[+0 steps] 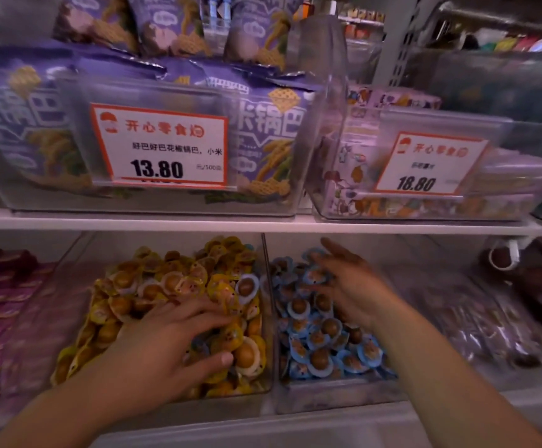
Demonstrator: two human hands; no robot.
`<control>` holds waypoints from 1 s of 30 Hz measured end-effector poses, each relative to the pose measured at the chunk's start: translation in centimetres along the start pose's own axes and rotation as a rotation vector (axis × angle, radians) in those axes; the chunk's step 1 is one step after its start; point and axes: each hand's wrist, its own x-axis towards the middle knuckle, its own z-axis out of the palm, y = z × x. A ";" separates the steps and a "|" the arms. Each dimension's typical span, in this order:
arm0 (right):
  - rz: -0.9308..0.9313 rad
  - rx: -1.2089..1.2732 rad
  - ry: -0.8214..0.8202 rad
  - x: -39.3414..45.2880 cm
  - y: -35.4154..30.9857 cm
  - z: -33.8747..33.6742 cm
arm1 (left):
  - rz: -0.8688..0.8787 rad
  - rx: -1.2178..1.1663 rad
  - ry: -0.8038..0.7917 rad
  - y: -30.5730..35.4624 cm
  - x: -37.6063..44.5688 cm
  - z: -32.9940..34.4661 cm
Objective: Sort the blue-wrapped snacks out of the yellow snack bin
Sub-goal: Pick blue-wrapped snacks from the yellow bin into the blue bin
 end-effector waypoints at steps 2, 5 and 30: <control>-0.103 -0.256 0.123 0.6 -0.1 0.0 | -0.017 0.040 -0.062 -0.1 0.0 0.3; -0.213 -0.456 0.191 -1.1 -0.2 1.1 | -0.011 0.101 -0.155 -0.5 0.3 0.1; -0.896 -1.062 -0.013 -7.1 3.4 8.0 | -0.084 0.120 -0.247 -1.0 0.2 -1.0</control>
